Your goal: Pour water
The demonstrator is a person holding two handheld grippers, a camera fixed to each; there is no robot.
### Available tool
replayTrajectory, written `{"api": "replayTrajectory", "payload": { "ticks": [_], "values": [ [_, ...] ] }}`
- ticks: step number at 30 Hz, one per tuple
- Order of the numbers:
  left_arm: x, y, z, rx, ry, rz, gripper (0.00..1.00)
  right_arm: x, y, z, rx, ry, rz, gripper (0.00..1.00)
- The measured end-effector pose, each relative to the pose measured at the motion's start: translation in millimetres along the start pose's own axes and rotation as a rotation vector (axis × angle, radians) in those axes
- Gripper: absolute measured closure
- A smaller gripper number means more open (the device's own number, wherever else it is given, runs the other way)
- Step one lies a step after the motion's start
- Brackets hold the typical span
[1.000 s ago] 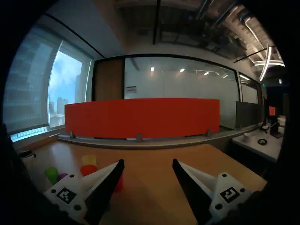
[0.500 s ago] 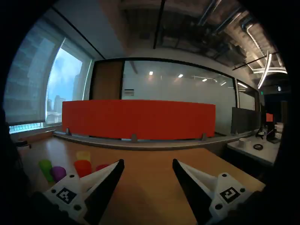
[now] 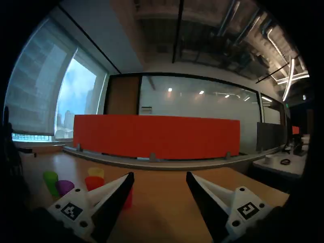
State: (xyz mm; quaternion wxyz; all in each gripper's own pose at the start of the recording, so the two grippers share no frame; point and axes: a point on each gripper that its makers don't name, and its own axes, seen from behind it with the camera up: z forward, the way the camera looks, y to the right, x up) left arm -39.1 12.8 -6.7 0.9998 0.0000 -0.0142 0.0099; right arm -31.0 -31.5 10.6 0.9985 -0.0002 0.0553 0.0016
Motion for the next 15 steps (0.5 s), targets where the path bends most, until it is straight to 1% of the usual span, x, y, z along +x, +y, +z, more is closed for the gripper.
{"api": "replayTrajectory", "payload": {
  "ticks": [2, 8, 11, 15],
  "values": [
    [0.1, -0.2, -0.1, 0.0, 0.0, 0.0, 0.16, -1.7, 2.0, -0.2, -0.005, 0.004, -0.003, 0.0],
    [0.4, -0.5, -0.2, 0.0, 0.0, 0.0, 0.16, -13.1, 14.6, -5.7, -0.035, 0.001, -0.041, 0.0],
    [0.5, -0.8, 0.0, 0.0, 0.0, 0.001, 0.16, -21.0, 20.9, -7.4, -0.044, -0.01, -0.025, 0.0],
    [0.5, -0.4, 0.1, 0.0, 0.0, 0.0, 0.16, -26.1, 26.3, -6.8, -0.043, -0.019, 0.012, 0.0]
  ]
}}
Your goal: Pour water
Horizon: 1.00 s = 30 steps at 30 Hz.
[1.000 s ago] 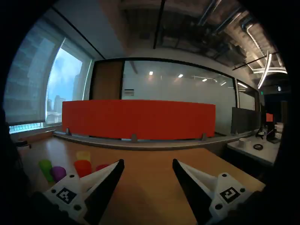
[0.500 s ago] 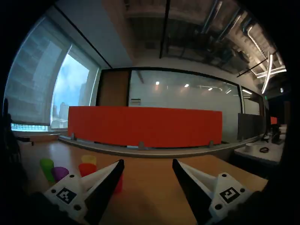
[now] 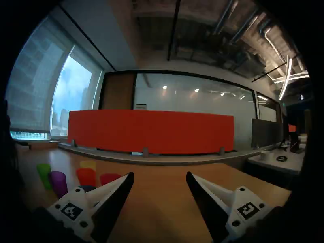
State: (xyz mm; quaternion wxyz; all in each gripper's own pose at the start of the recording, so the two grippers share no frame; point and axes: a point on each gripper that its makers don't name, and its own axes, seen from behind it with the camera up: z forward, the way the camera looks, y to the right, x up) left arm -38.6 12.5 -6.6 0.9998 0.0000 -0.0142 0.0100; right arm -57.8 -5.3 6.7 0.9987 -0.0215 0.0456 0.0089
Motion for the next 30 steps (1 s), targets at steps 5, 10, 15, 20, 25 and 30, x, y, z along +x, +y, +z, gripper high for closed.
{"api": "replayTrajectory", "payload": {
  "ticks": [5, 10, 15, 20, 25, 30],
  "values": [
    [-0.1, 0.2, -0.1, 0.0, 0.0, 0.0, 0.16, -5.8, 2.2, 2.0, -0.001, -0.011, 0.02, 0.0],
    [-0.5, 0.1, 0.0, 0.0, 0.0, 0.0, 0.16, -11.4, 5.6, 3.9, -0.009, -0.018, 0.025, 0.0],
    [-0.3, 0.5, 0.5, 0.0, 0.0, 0.0, 0.16, -17.1, 8.6, 5.3, -0.013, -0.031, 0.036, 0.0],
    [-0.3, 0.4, 0.0, 0.0, 0.0, 0.0, 0.16, -20.9, 11.7, 6.1, -0.019, -0.039, 0.043, 0.0],
    [-0.3, 0.2, 0.1, 0.0, 0.0, 0.0, 0.16, -24.0, 10.6, 6.3, -0.017, -0.052, 0.035, 0.0],
    [-0.1, 0.2, 0.1, 0.0, 0.0, 0.0, 0.16, -26.5, 7.7, 6.6, -0.014, -0.063, 0.024, 0.0]
  ]
}}
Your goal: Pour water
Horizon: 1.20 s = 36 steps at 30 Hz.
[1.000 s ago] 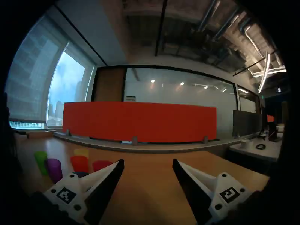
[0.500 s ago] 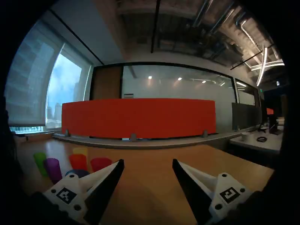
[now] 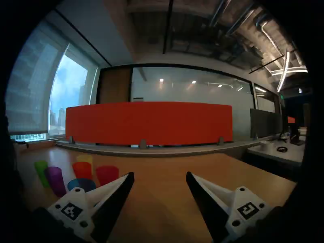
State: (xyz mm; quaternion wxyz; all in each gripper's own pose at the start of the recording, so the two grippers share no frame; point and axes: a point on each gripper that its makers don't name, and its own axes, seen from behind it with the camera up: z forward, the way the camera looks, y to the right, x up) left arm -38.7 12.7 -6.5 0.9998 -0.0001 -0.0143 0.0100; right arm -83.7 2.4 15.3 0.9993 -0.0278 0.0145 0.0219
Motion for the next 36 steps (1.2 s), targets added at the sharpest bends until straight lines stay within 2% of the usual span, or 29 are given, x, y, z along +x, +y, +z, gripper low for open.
{"api": "replayTrajectory", "payload": {
  "ticks": [36],
  "values": [
    [-0.5, 0.2, -0.3, 0.0, 0.0, 0.0, 0.16, -1.6, -1.8, -0.5, 0.005, -0.01, 0.002, 0.0]
  ]
}}
